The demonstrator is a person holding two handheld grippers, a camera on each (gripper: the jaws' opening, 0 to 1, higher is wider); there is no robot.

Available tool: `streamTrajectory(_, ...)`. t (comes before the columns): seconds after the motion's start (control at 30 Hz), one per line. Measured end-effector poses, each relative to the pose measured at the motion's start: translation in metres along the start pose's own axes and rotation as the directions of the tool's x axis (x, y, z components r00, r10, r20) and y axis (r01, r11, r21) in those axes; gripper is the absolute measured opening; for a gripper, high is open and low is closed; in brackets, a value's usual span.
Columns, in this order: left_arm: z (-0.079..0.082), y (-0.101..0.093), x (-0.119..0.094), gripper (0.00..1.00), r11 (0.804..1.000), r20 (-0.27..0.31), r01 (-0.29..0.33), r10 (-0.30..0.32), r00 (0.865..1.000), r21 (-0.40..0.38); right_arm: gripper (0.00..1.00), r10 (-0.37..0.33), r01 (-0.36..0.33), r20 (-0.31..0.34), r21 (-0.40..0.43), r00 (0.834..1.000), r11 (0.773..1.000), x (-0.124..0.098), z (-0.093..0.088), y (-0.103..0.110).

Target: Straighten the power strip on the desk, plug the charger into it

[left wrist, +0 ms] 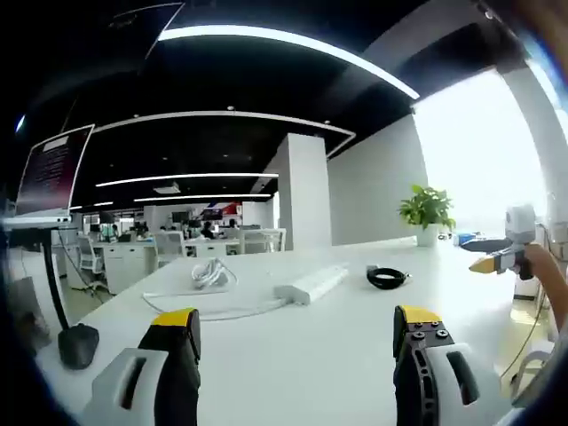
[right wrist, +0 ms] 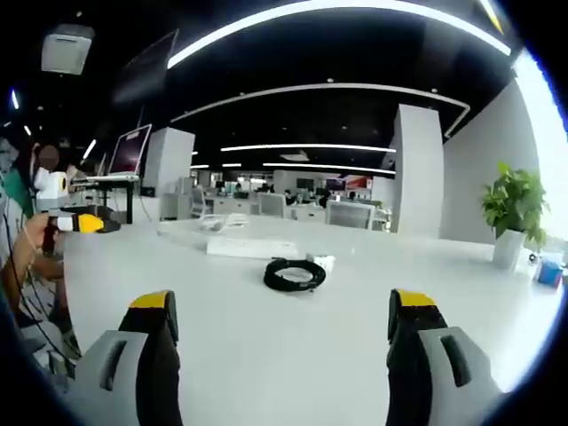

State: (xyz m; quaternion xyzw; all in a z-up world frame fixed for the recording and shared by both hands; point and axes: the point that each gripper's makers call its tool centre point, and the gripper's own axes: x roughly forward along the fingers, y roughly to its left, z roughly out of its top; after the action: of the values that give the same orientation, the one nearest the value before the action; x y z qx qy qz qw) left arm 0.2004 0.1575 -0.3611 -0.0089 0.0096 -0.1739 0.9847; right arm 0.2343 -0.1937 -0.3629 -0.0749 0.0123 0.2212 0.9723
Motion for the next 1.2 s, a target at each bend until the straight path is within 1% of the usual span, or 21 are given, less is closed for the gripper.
streamTrajectory(0.47,0.0007,0.0000,-0.0002,0.96,1.000,-0.001,-0.008,0.008,1.000,-0.002,1.00,-0.012,0.012,-0.005,0.009,1.000,1.000,-0.0017,-0.0010,-0.0033)
streamTrajectory(0.63,0.0001,-0.0002,-0.0001,0.99,1.000,-0.004,-0.008,0.008,1.000,-0.001,1.00,-0.014,0.014,-0.005,0.009,1.000,1.000,-0.0022,-0.0008,-0.0032)
streamTrajectory(1.2,-0.0016,-0.0010,0.0026,0.99,1.000,-0.013,-0.004,0.004,1.000,-0.005,1.00,-0.007,0.007,-0.002,-0.001,1.000,1.000,-0.0004,0.0010,-0.0037)
